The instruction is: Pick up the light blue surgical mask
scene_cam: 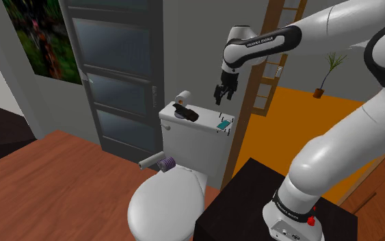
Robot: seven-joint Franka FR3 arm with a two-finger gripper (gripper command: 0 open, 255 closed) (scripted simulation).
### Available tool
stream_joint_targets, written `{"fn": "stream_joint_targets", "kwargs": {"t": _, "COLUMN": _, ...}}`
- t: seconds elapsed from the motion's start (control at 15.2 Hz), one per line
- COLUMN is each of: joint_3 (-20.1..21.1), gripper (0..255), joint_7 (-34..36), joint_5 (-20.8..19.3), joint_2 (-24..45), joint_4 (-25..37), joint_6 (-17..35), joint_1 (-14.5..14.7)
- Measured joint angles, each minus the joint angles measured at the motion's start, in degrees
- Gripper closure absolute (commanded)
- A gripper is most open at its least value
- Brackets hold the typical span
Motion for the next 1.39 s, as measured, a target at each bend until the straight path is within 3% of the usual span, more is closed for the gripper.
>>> {"fn": "stream_joint_targets", "kwargs": {"t": 0.66, "joint_3": -4.1, "gripper": 0, "joint_7": -1.1, "joint_5": 0.9, "joint_2": 19.7, "joint_4": 7.2, "joint_6": 9.5, "joint_1": -2.8}}
{"fn": "stream_joint_targets", "kwargs": {"t": 1.39, "joint_3": -6.2, "gripper": 0, "joint_7": -2.8, "joint_5": 4.4, "joint_2": 40.2, "joint_4": 19.5, "joint_6": 14.4, "joint_1": -7.4}}
